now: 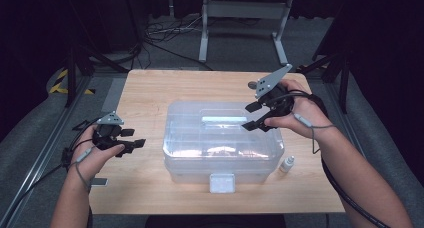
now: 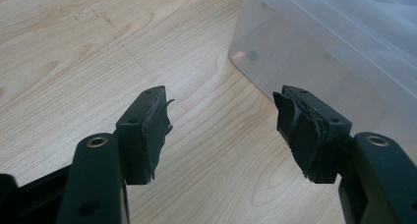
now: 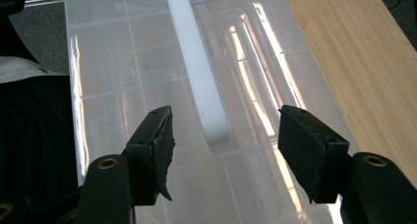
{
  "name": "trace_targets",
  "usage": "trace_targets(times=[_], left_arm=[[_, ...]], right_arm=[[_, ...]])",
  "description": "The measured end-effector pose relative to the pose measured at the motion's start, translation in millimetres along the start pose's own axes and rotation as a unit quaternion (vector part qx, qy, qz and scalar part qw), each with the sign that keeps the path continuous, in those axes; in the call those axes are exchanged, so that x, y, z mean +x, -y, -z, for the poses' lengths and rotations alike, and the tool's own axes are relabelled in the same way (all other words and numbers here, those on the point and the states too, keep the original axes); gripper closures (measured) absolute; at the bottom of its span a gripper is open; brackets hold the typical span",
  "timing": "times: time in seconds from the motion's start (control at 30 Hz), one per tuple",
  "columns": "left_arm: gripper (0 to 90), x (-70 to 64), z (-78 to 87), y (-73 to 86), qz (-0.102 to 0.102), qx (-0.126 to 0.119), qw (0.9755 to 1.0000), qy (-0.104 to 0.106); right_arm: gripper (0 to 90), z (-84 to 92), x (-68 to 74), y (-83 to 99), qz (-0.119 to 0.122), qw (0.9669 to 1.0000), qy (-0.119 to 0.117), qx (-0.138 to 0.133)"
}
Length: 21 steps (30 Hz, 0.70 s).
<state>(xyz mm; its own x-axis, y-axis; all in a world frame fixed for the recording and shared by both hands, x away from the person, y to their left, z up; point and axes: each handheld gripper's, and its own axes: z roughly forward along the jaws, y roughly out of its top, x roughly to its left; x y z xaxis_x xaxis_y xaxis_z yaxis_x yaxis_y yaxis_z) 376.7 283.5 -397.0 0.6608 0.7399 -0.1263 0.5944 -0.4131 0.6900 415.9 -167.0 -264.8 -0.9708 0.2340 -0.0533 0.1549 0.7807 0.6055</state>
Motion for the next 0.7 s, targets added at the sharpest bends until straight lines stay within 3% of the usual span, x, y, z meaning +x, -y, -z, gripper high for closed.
trace_targets(times=[0.47,0.6,0.7], left_arm=[[39.9,-1.5,-0.1,-0.3,0.000,0.004,1.0000,0.000],[40.6,-2.4,-0.4,-1.0,-0.003,0.006,1.0000,0.001],[43.5,-3.6,-1.1,-0.9,0.007,0.012,0.9999,0.008]], right_arm=[[45.3,-35.6,4.0,-18.0,0.025,0.9990,-0.018,0.032],[55.3,-40.3,5.5,-20.1,0.034,0.9982,-0.012,0.047],[64.2,-40.8,7.5,-21.7,0.040,0.9978,-0.008,0.052]])
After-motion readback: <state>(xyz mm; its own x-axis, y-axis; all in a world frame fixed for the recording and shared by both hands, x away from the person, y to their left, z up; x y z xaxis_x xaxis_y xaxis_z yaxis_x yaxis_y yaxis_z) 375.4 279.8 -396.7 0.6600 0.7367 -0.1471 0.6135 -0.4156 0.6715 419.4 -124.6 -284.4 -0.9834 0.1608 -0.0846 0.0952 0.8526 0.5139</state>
